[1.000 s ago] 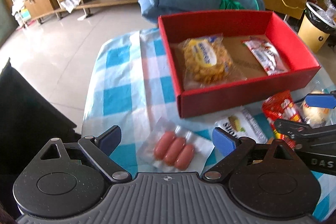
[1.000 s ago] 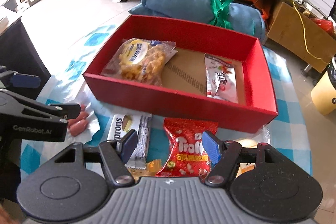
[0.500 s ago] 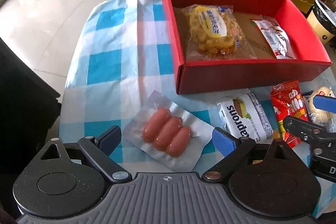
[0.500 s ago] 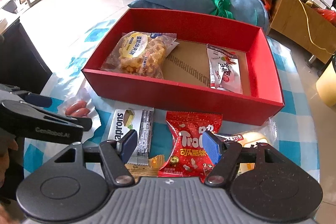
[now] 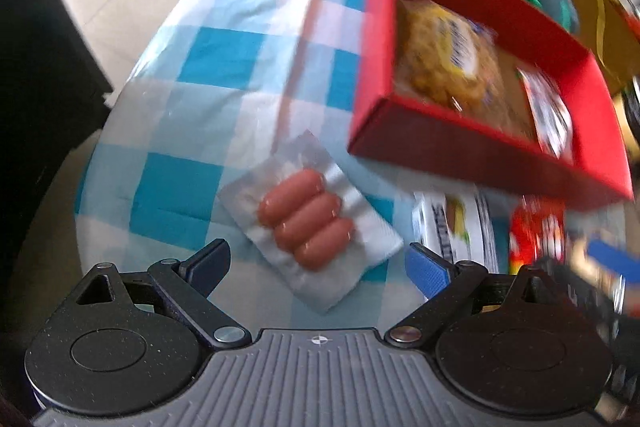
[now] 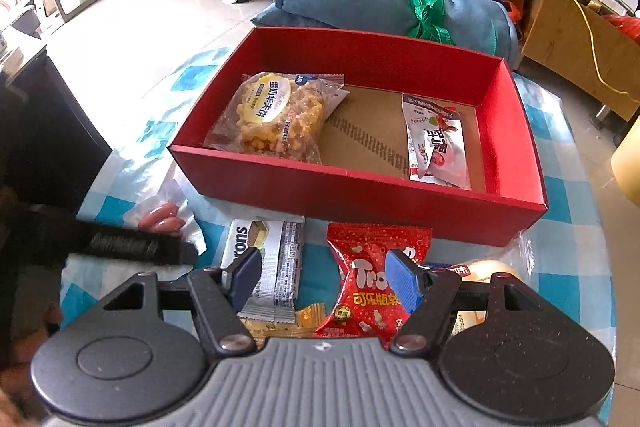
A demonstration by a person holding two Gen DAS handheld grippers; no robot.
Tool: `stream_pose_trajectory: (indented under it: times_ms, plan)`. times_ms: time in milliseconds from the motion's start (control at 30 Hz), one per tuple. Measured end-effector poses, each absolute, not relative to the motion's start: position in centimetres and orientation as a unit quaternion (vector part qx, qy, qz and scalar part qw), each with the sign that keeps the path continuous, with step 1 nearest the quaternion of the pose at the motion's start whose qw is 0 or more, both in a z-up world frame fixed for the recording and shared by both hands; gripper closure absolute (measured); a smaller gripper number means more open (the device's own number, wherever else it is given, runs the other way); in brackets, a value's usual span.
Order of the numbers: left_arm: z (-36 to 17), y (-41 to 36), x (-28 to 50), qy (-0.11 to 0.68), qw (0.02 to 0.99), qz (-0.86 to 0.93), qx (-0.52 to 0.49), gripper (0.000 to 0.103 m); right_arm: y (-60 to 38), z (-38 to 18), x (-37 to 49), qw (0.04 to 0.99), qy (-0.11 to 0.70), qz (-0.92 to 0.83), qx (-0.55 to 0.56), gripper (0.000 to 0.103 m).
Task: Organize snacks
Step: 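Grasp the three-sausage pack with left tool while right tool grasps the Kaprons wafer bar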
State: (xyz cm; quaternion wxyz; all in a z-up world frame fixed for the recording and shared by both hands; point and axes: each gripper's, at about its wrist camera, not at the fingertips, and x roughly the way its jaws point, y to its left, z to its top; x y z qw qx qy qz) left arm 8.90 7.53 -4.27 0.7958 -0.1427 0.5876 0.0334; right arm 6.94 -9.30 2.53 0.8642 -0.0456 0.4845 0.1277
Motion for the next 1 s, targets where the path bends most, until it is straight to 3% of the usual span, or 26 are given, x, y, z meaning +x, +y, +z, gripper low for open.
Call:
stream_pose_trajectory:
  times_ms: [200,400,500,567,633,700,767,867,1000]
  plan:
    - [-5.8,6.9,10.2,0.587,0.787,0.104,-0.160,0.004,-9.6,2.8,6.7,0.865,0.483,0.131,-0.043,0.040]
    - [-6.2,5.5,10.4,0.578,0.800,0.116,-0.112,0.003,-9.9,2.9,6.4,0.865,0.482,0.132,-0.047,0.040]
    - [-6.0,5.7,9.6,0.578,0.805,0.094,-0.089,0.010,-9.9,2.9,6.5,0.865,0.483,0.130,-0.047,0.040]
    - [-5.5,6.0,8.9,0.582,0.806,0.073,-0.079,0.023,-9.9,2.9,6.4,0.865,0.483,0.130,-0.050,0.040]
    - [-5.3,6.5,8.3,0.591,0.802,0.053,-0.066,0.028,-9.9,2.8,6.4,0.863,0.485,0.129,-0.050,0.040]
    - [-5.2,6.9,7.3,0.598,0.799,0.040,-0.057,0.028,-9.9,2.6,6.4,0.862,0.488,0.127,-0.050,0.040]
    - [-5.5,7.4,7.3,0.606,0.792,0.038,-0.065,0.018,-10.0,2.4,6.6,0.860,0.493,0.125,-0.045,0.040]
    - [-5.6,7.8,7.9,0.604,0.792,0.037,-0.079,0.012,-10.2,2.0,7.1,0.854,0.503,0.126,-0.030,0.040]
    - [-6.0,7.4,8.1,0.595,0.800,0.045,-0.059,0.011,-10.1,1.7,7.7,0.853,0.507,0.125,-0.023,0.040]
